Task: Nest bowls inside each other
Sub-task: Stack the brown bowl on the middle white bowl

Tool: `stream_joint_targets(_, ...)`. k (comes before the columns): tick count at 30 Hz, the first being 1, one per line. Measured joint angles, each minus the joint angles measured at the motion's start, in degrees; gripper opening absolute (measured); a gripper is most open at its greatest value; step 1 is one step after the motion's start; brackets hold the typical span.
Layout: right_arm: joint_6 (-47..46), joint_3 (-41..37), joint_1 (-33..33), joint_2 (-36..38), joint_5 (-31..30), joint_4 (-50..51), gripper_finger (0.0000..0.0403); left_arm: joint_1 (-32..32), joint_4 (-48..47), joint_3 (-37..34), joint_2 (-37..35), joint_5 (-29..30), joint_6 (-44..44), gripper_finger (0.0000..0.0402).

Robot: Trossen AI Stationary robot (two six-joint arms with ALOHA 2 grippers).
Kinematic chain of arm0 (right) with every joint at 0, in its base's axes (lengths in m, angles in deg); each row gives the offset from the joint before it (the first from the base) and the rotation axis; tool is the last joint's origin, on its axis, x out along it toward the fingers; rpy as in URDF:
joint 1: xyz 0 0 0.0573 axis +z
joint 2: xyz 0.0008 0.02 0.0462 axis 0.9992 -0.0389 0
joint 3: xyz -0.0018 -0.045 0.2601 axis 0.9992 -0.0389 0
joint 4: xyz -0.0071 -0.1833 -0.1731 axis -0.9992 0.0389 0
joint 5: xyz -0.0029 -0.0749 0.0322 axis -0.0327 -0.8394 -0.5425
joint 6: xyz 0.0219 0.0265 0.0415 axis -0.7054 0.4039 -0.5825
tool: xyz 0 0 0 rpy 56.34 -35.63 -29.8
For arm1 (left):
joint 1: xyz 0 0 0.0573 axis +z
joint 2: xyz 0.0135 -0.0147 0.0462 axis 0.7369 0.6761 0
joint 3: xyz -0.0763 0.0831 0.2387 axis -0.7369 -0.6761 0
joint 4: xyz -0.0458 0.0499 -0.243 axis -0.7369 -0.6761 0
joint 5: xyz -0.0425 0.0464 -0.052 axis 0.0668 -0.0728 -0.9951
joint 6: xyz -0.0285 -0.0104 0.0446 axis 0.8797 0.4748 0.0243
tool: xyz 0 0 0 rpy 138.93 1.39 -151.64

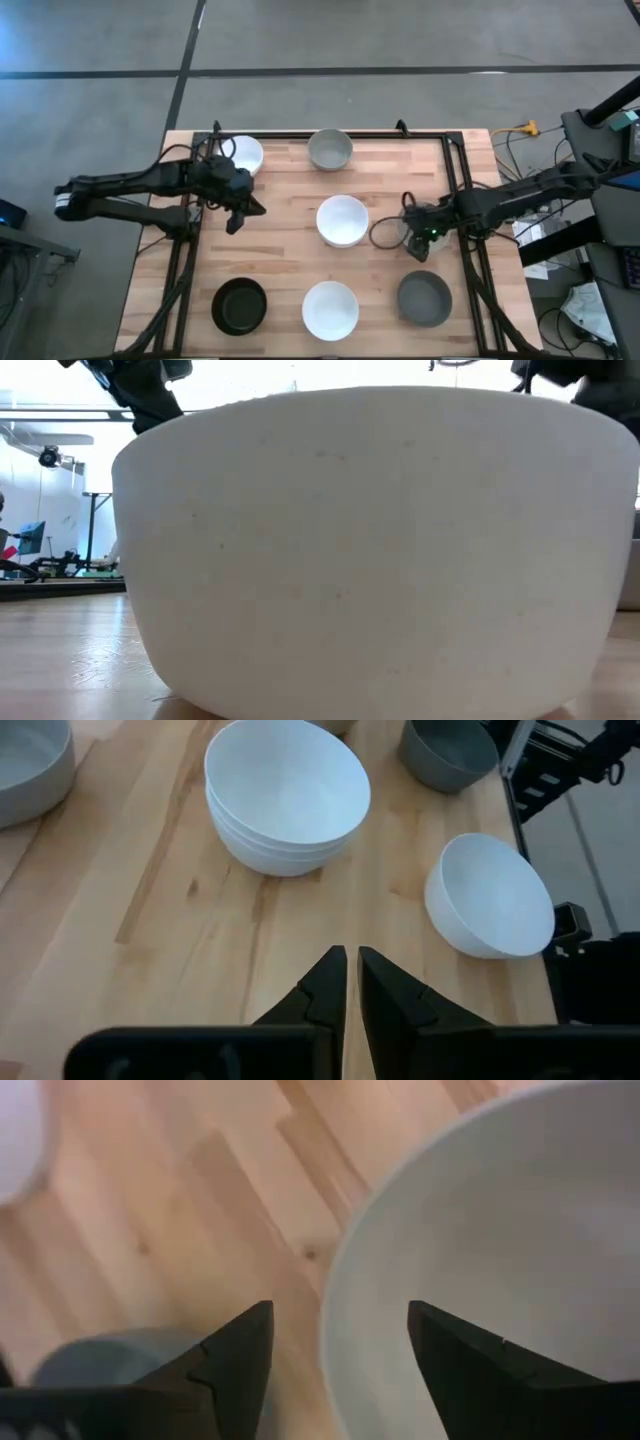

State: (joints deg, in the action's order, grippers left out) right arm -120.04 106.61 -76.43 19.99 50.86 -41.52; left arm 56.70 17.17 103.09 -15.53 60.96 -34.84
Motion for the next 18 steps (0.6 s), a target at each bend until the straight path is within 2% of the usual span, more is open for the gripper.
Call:
stream_joint_targets(4, -2.61, -0.01, 0.02, -7.53, 0.08, -0.53, 0.0215, 0.0, -0.24, -0.2, -0.68, -0.16, -0.22, 0.0015)
stream_joint_targets(6, -5.48, 0.03, 0.02, -10.91, 0.12, -0.51, 0.0196, 0.0, -0.3, -0.19, -0.92, -0.16, -0.26, 0.0015)
stream_joint_targets(9, -8.04, 1.31, 0.02, -14.65, 0.13, -0.39, 0.0141, 0.0, -0.27, -0.19, -1.02, -0.19, -0.28, 0.0015)
stream_joint_targets(13, -5.74, 6.12, 0.02, -16.5, -0.36, 0.51, 0.004, 0.0, -0.52, -0.19, -1.4, -1.83, -1.54, 0.0015)
stream_joint_targets(18, -2.73, 16.57, 0.02, -16.26, -6.94, 6.44, 0.0012, -0.04, -0.73, -0.19, -1.63, -2.66, -2.16, 0.0015)
